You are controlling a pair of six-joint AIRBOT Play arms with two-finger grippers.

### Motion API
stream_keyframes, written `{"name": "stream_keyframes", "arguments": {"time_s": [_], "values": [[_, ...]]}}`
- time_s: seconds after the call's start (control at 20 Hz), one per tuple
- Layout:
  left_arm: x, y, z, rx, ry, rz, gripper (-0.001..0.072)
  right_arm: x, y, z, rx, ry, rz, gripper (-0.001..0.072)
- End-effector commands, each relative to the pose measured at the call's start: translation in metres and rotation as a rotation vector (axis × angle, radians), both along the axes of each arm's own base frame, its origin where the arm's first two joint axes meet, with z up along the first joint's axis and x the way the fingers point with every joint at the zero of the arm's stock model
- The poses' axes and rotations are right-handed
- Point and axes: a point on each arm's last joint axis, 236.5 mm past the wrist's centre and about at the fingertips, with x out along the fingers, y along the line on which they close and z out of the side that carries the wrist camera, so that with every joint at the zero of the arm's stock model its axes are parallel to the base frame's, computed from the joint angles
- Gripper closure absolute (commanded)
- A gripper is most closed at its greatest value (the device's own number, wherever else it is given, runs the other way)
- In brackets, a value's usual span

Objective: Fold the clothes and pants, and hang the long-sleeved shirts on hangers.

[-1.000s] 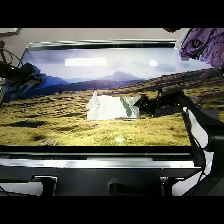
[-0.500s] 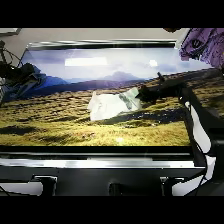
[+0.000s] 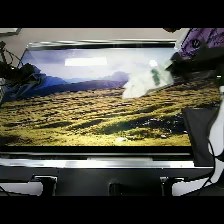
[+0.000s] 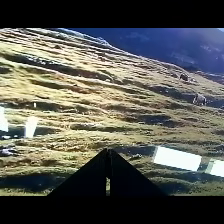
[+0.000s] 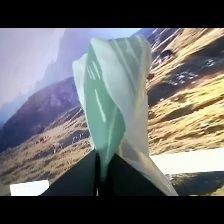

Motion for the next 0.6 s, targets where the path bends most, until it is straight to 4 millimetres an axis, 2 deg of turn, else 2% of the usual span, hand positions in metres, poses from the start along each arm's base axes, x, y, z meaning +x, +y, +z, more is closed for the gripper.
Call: {"name": "stream_keyframes", "arguments": {"time_s": [0.0,0.15,0.25,0.4,0.55], "values": [[0.0,0.0,0.0,0.0,0.001,0.0,0.0691,-0.014,-0.081,0.033,-0.045,-0.008,-0.225,0.0685],[0.0,-0.001,0.0,0.0,0.001,-0.003,0.0691,-0.036,-0.145,0.051,-0.088,-0.004,-0.421,0.0685],[0.0,-0.003,0.0,0.0,0.001,-0.006,0.0691,-0.053,-0.179,0.061,-0.105,0.002,-0.536,0.0685],[0.0,-0.003,0.0,0.0,0.001,-0.006,0.0691,-0.081,-0.216,0.059,-0.135,0.06,-0.653,0.0684],[0.0,-0.003,0.0,0.0,0.001,-0.006,0.0691,-0.109,-0.236,0.048,-0.205,0.156,-0.712,0.0684]]}}
